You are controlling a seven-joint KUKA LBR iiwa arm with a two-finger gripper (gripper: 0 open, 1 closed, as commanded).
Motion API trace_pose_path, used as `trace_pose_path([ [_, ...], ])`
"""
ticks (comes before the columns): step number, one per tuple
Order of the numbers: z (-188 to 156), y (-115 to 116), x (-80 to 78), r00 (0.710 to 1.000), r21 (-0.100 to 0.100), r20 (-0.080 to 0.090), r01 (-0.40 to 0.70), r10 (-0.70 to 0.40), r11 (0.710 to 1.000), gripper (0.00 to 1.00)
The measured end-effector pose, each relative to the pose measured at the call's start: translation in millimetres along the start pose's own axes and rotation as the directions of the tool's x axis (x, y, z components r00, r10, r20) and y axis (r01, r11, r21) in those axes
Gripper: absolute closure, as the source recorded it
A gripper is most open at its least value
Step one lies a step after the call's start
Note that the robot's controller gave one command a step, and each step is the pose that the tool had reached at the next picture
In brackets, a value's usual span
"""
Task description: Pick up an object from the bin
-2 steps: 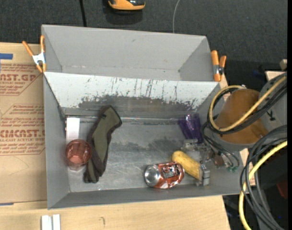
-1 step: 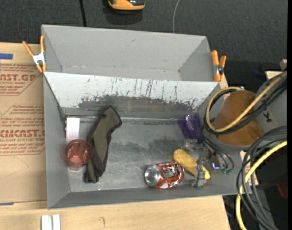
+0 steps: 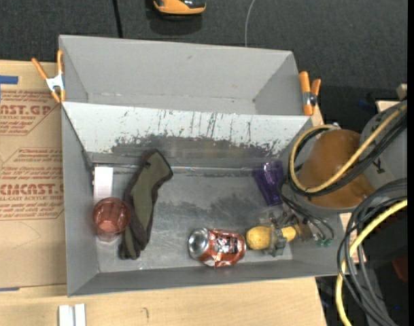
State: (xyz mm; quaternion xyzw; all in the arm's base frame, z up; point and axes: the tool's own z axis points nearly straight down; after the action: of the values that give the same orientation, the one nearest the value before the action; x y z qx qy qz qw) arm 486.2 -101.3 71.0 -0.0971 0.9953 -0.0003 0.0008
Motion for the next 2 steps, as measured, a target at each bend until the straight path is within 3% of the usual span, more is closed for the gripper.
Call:
trace_pose_path([
  [1, 0.0, 0.1, 0.0, 1.0, 0.0, 0.0, 0.0, 0.0, 1.0, 1.0],
  [2, -117.2, 5.2, -11.0, 1.0, 0.0, 0.0, -0.001, 0.001, 1.0, 1.0],
])
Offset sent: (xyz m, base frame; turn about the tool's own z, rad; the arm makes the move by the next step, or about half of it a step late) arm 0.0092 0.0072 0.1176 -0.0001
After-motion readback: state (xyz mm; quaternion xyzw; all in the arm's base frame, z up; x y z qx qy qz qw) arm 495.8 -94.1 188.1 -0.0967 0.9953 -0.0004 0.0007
